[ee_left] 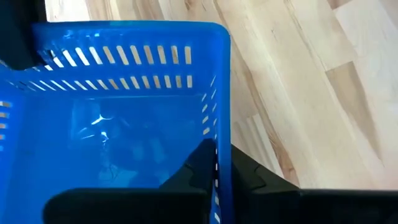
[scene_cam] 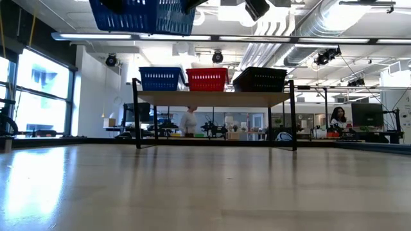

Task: Stack baskets on shelf by color
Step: Stack the blue bin on top of the other blue bins on the shelf

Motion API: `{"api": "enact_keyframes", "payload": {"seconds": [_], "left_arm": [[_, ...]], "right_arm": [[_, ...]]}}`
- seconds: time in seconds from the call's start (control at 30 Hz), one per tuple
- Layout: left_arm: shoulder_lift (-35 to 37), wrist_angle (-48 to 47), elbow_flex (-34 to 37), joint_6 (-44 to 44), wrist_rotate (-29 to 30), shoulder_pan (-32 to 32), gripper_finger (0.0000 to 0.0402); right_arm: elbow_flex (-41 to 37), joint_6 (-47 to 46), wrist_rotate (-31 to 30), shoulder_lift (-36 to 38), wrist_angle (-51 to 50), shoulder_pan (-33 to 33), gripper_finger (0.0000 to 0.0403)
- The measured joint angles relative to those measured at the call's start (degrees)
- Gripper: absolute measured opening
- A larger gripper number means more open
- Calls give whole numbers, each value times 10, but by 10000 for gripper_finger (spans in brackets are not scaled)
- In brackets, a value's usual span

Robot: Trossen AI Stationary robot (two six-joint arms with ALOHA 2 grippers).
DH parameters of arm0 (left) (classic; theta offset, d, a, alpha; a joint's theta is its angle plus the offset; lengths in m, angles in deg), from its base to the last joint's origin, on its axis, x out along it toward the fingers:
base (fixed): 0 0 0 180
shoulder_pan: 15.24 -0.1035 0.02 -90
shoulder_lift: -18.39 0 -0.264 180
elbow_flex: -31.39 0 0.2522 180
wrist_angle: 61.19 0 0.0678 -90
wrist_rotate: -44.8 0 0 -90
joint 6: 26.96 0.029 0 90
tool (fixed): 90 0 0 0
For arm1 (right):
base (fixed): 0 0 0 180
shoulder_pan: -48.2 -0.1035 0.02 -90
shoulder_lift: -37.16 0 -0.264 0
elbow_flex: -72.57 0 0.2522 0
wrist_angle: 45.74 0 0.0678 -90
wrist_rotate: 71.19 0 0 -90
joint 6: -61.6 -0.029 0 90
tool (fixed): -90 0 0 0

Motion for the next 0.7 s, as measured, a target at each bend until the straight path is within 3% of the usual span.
{"api": "enact_keyframes", "payload": {"seconds": [0.43, 0.7], "left_arm": [[3, -2, 0, 21, -9, 0, 1], [20, 6, 1, 40, -12, -33, 0]], "right_arm": [[1, 74, -31, 15, -13, 21, 135], [1, 183, -20, 50, -18, 47, 163]]}}
